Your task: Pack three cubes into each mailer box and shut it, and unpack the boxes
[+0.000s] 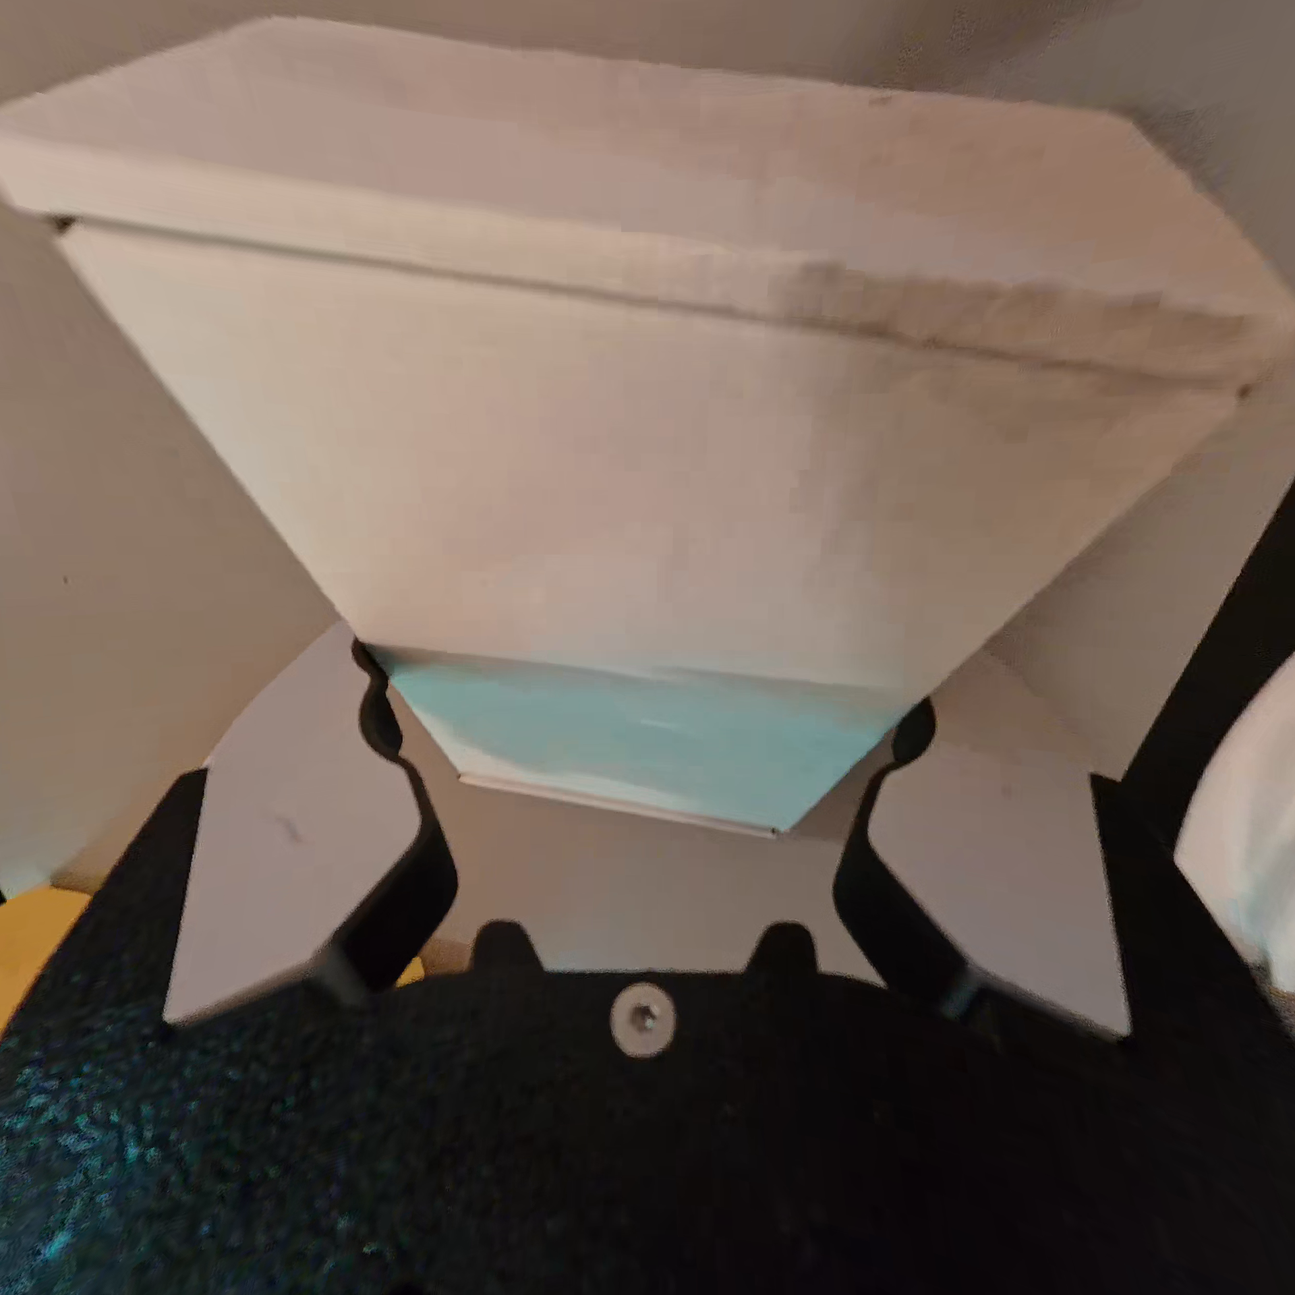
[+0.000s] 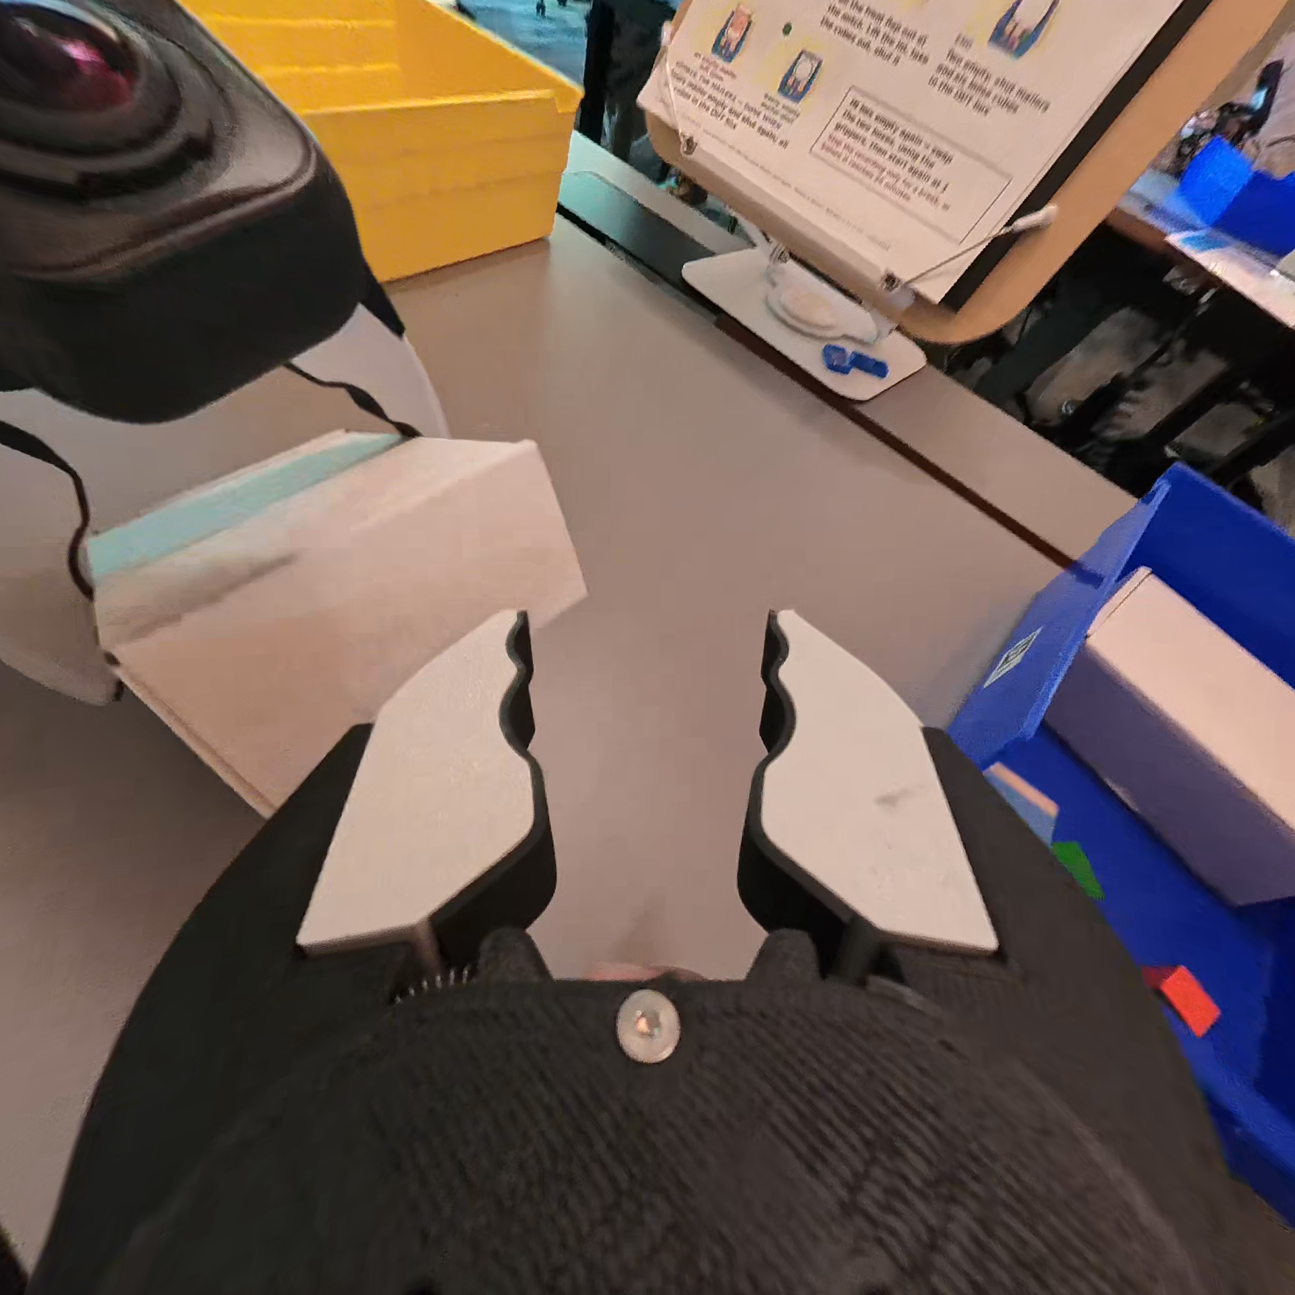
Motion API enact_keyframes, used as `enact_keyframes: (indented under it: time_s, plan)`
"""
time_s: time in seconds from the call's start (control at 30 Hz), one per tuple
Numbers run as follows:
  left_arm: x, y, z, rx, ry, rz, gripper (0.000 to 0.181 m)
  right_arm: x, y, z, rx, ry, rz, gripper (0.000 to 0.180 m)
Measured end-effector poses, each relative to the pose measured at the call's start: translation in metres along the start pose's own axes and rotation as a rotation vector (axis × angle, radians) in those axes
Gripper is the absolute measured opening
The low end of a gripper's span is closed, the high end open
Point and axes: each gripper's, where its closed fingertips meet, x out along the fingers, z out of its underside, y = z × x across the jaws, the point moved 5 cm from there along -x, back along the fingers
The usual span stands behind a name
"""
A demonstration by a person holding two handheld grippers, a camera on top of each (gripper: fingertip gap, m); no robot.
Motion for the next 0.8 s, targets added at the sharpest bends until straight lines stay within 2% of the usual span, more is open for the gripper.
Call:
enact_keyframes:
  time_s: [0.23,0.53,0.6,0.67,0.77,0.8]
  plan:
    - [0.035,0.01,-0.017,0.085,0.052,-0.001,0.136,-0.001,-0.004,0.029,-0.028,-0.1,0.016,0.065]
    - [0.035,0.01,-0.013,0.062,0.178,-0.057,0.135,0.008,0.002,0.023,0.013,-0.067,-0.02,0.064]
    - [0.024,0.009,-0.008,0.072,0.222,-0.131,0.122,0.011,-0.001,0.021,-0.008,-0.066,-0.032,0.064]
    - [0.003,0.008,-0.003,0.03,0.343,-0.191,0.11,0.013,-0.002,0.02,-0.031,-0.07,-0.038,0.064]
    - [-0.029,0.008,0.009,-0.129,0.56,-0.121,0.099,0.016,-0.003,0.021,-0.027,-0.072,-0.053,0.065]
    - [-0.038,0.007,0.014,-0.206,0.63,-0.085,0.088,0.016,-0.004,0.021,-0.025,-0.073,-0.055,0.064]
